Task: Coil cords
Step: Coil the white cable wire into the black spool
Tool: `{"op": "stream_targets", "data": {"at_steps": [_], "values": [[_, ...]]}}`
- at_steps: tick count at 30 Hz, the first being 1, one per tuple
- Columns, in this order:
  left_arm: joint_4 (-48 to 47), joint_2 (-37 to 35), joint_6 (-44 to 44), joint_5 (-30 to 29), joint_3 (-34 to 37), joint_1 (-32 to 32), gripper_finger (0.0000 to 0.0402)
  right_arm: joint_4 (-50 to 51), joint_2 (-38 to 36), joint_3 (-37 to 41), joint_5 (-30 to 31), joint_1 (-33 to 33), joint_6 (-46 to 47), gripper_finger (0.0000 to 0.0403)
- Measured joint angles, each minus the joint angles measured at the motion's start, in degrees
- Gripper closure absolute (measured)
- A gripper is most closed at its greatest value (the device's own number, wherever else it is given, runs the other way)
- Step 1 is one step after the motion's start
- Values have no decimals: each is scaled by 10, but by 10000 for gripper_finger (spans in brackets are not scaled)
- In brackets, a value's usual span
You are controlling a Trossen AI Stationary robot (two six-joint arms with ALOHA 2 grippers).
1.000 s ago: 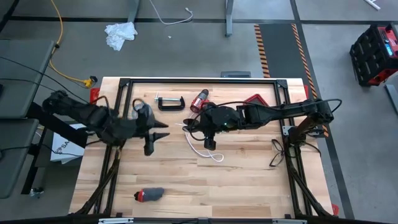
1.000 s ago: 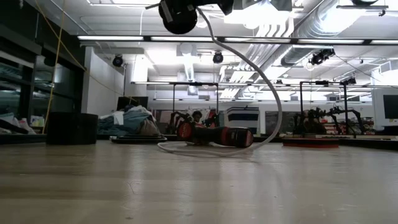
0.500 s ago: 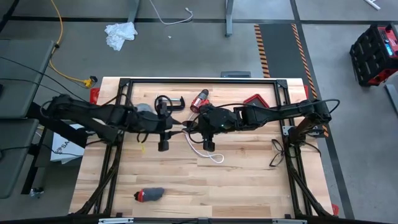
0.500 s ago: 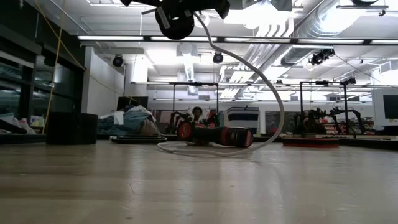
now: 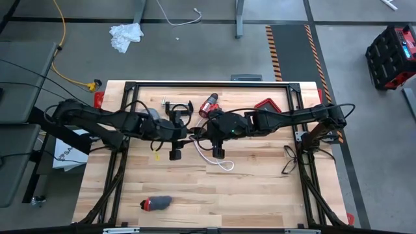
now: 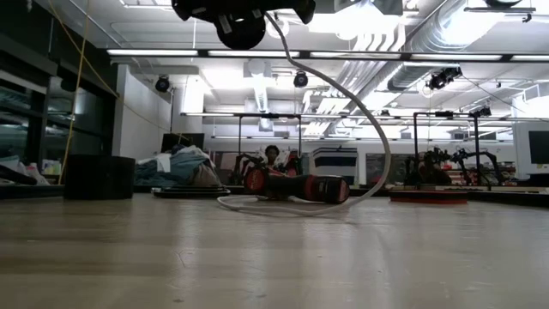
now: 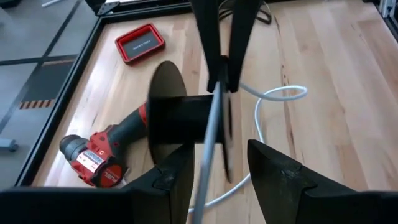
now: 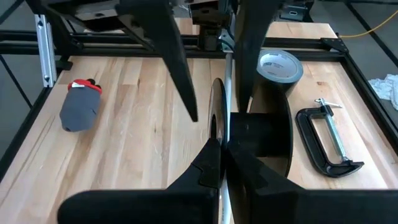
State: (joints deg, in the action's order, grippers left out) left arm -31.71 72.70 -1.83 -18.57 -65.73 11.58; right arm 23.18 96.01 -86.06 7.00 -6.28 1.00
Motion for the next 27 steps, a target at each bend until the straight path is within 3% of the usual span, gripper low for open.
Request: {"op": "stream_targets", "data": {"at_steps": [7, 19, 27], "values": [[4, -5, 0, -10, 0, 0, 267, 1, 0, 0, -1, -1, 0, 403], [-2, -8, 1, 0, -35, 1, 370, 8, 0, 0, -1, -1, 0, 403], [-34, -8, 10, 0, -40, 1, 388, 10, 0, 0, -1, -1, -11, 403]]}}
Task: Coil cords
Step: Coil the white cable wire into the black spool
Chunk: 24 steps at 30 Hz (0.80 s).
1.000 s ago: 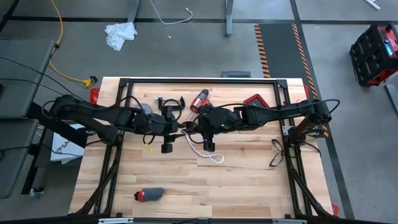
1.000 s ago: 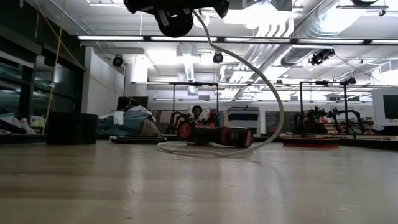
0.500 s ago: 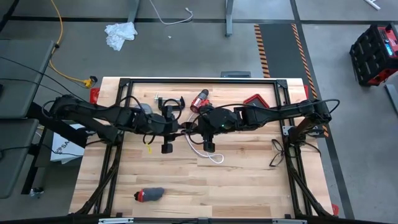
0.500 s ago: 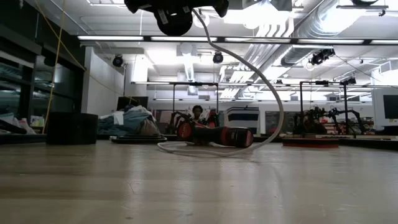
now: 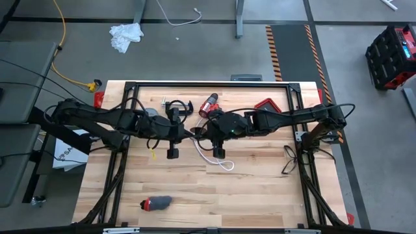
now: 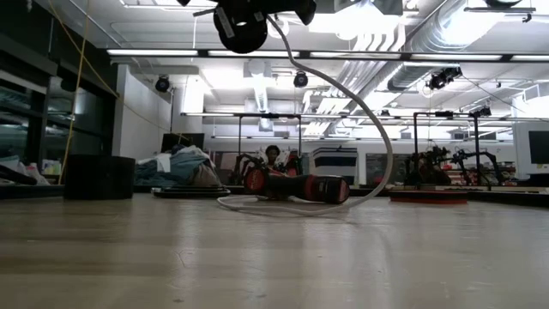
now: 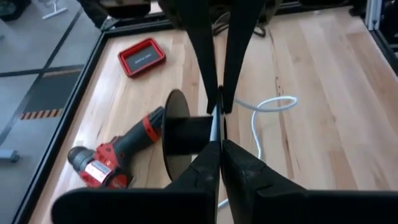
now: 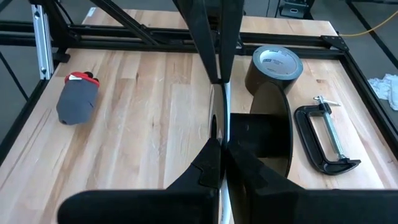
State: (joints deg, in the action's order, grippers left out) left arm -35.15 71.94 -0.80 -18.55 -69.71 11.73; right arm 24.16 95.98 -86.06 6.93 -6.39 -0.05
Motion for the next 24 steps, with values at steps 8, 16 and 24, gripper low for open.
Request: {"op": "stream_targets", "data": {"at_steps": [8, 16, 24], "values": [[-10, 0, -21, 15, 0, 0, 322, 0, 0, 0, 0, 0, -3, 403], [-11, 0, -21, 13, 0, -1, 243, 0, 0, 0, -1, 0, -4, 403], [-28, 10, -41, 39, 0, -9, 243, 0, 0, 0, -1, 0, -4, 403]]}}
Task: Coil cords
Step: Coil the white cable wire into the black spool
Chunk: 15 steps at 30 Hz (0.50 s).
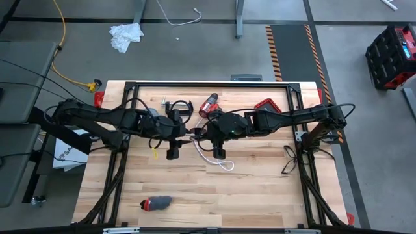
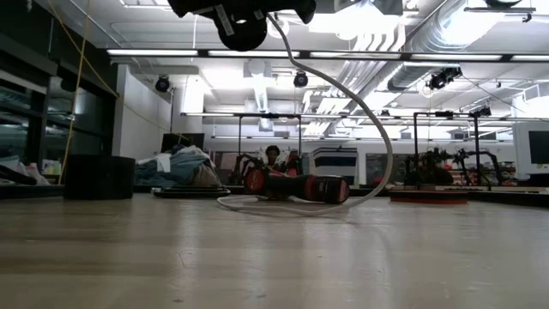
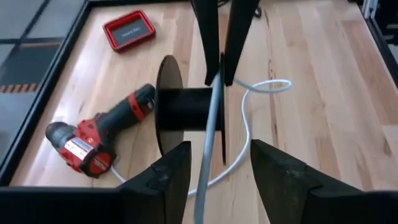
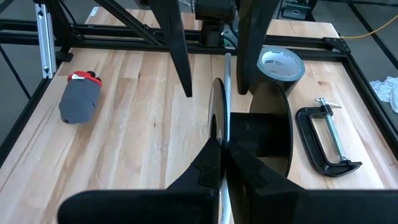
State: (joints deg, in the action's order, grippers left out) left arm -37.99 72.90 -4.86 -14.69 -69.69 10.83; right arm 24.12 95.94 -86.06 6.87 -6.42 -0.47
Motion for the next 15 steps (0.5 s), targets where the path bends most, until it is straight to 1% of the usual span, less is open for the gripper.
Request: {"op": "stream_targets", "data": {"at_steps": [5, 10, 15], "values": [[14, 0, 0, -17, 0, 0, 247, -2, 0, 0, 0, 0, 0, 403], [14, 0, 5, 3, 0, 0, 252, -2, 0, 0, 0, 0, 0, 403], [14, 0, 10, 0, 0, 1, 287, -4, 0, 0, 0, 0, 0, 403]]}}
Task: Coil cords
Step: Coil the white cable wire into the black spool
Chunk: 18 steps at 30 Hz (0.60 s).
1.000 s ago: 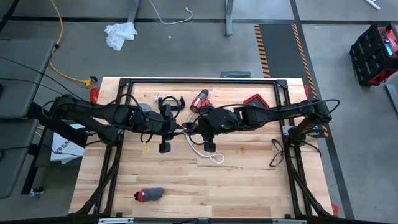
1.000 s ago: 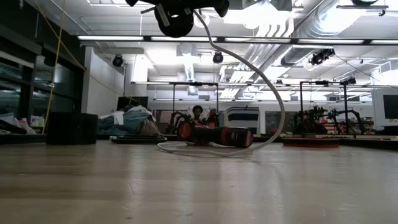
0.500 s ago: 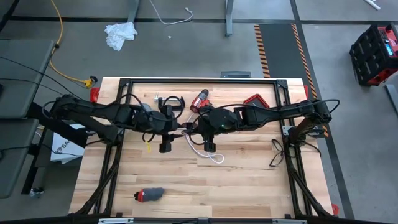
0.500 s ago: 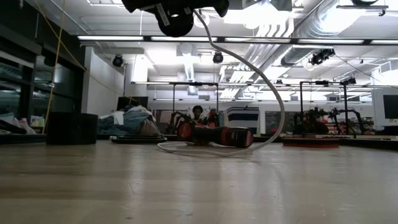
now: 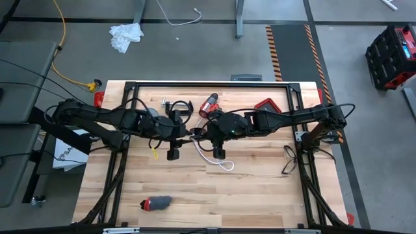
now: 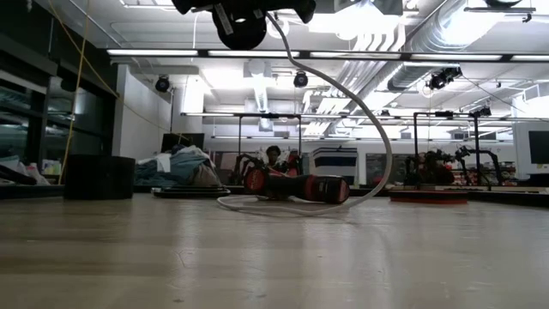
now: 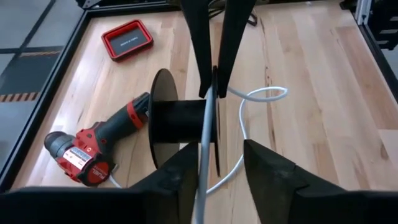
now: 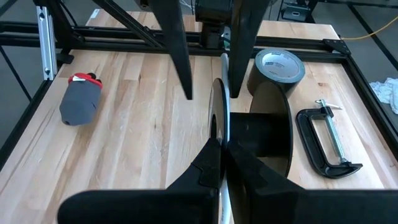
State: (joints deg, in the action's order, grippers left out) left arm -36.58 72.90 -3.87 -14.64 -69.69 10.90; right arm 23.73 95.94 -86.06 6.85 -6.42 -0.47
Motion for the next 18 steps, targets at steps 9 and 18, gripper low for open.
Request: {"op": "stream_targets", "data": {"at_steps": [9, 18], "values": [[1, 7, -18, -20, 0, 0, 391, 2, 0, 0, 0, 0, -1, 403], [-8, 9, -56, -34, -1, 1, 398, -1, 0, -33, 7, -3, -45, 369]]}}
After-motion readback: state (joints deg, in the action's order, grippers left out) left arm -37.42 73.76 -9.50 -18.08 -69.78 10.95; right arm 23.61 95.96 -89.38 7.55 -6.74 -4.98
